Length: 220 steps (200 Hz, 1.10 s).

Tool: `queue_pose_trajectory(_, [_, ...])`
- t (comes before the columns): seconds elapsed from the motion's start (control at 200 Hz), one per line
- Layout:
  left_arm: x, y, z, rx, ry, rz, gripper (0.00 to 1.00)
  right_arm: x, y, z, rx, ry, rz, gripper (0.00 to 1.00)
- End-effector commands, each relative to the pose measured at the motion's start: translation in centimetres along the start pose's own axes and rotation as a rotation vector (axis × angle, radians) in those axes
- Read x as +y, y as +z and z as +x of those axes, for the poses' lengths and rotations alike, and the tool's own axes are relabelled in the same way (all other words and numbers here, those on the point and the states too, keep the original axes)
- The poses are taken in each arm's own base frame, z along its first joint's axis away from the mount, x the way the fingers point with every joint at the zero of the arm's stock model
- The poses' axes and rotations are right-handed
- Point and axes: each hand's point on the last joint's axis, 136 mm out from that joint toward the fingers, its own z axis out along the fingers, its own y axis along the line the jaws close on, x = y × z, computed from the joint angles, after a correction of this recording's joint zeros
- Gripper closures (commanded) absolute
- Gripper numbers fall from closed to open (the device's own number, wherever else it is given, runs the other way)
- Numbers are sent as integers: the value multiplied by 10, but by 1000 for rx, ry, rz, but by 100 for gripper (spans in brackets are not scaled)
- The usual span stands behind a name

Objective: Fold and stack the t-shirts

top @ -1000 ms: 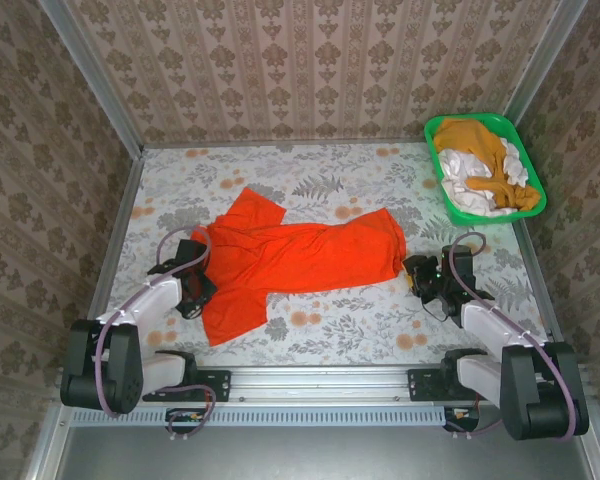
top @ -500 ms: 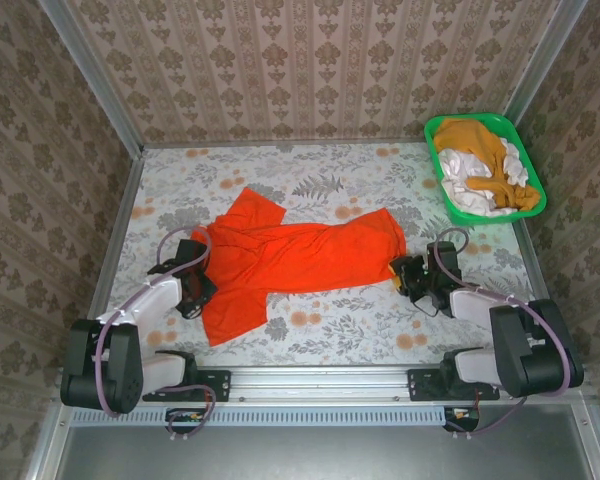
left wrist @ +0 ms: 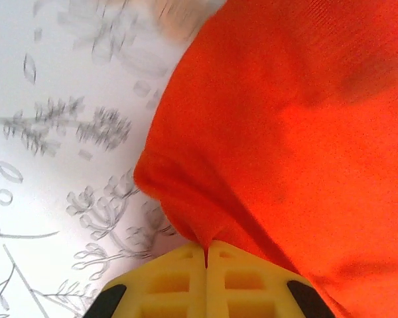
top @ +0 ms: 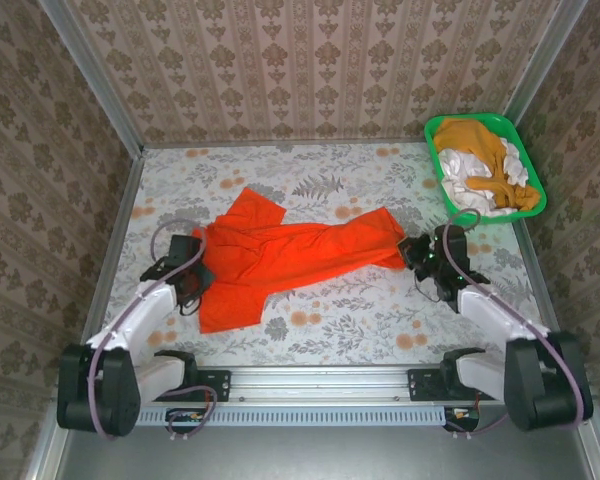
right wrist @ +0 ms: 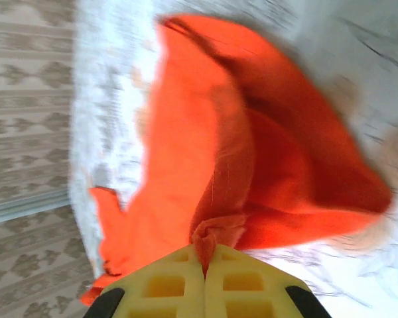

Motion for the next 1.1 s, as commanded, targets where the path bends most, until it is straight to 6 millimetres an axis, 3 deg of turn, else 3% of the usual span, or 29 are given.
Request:
queue_pose_trajectory(0.0, [-35,-48,-57,-180,-11,124,100,51,-29,-26,-103,-165,-60,100])
queue_pose_trajectory(0.125, [-55,-109,-105,-324,-10,208,100,117,-63,-42,-161,-283,-176,100])
queue_pose_trajectory(0.28, [-73,-196,-154,-505,19,285,100,196,-120,-57,-248,-406,-337,100])
queue_pose_trajectory(0.405, [-87,-259,-177,-623,36,358,100,250,-173,-61,-325,-509,-465,100])
queue_pose_trajectory(0.515, [-98,-307,-187,-696,45,437,100,285,-217,-60,-384,-595,-553,100])
queue_pose_trajectory(0.67, [-110,-367,-191,-771,83,538,100,323,-270,-55,-430,-655,-654,100])
queue_pose_trajectory(0.81, [-105,-412,-191,-872,90,588,100,345,-307,-47,-459,-710,-740,100])
queue_pose_trajectory(0.945, [-108,-453,-195,-966,136,624,100,356,-324,-45,-468,-751,-742,100])
queue_pose_trajectory(1.095, [-117,-470,-200,-990,176,645,100,364,-324,-44,-431,-755,-741,100])
